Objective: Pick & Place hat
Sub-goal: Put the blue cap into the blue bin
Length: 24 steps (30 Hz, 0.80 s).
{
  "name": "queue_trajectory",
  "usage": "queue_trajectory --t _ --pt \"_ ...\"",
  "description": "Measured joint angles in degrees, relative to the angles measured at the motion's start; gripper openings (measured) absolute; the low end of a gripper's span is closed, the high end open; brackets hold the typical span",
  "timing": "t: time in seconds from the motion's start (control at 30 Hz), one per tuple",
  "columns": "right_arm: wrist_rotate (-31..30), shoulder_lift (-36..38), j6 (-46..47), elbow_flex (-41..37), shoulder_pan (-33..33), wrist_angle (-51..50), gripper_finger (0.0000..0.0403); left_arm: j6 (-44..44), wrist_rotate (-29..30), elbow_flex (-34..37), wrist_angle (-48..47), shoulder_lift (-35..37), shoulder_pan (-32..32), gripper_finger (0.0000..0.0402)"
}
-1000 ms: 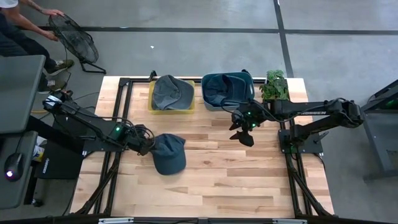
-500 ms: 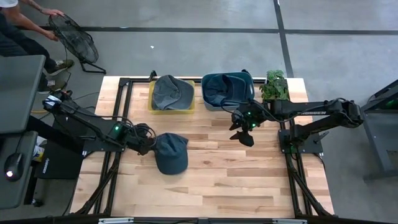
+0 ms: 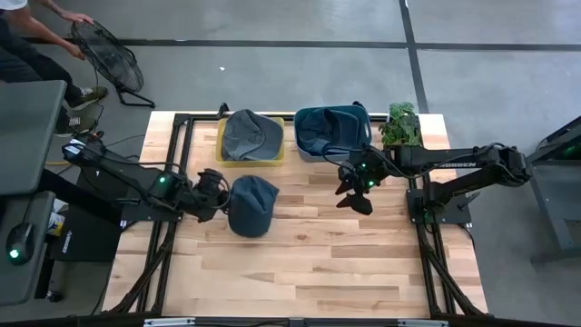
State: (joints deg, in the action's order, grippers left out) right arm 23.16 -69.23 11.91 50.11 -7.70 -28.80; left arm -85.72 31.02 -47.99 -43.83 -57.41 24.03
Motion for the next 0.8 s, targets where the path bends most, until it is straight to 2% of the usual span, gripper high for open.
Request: queue_trajectory --t 0.13,0.3,0.67,0.8 --pt "0.6 0.0 0.3 0.0 0.4 0.5 0.0236 4.6 2.9 -2.6 0.6 0.0 0.0 0.0" --pt "0.8 0.0 1.2 0.0 0.5 2.6 0.0236 12.4 3.2 -6.1 2.5 0.0 0.0 0.0" --pt "5.3 0.0 5.3 0.0 0.6 11.4 0.0236 44.4 3.8 -8.7 20.6 0.0 0.0 0.0" --pt "7.7 0.0 6.4 0.0 0.6 12.7 0.0236 50.7 4.3 -8.7 24.4 0.0 0.0 0.0"
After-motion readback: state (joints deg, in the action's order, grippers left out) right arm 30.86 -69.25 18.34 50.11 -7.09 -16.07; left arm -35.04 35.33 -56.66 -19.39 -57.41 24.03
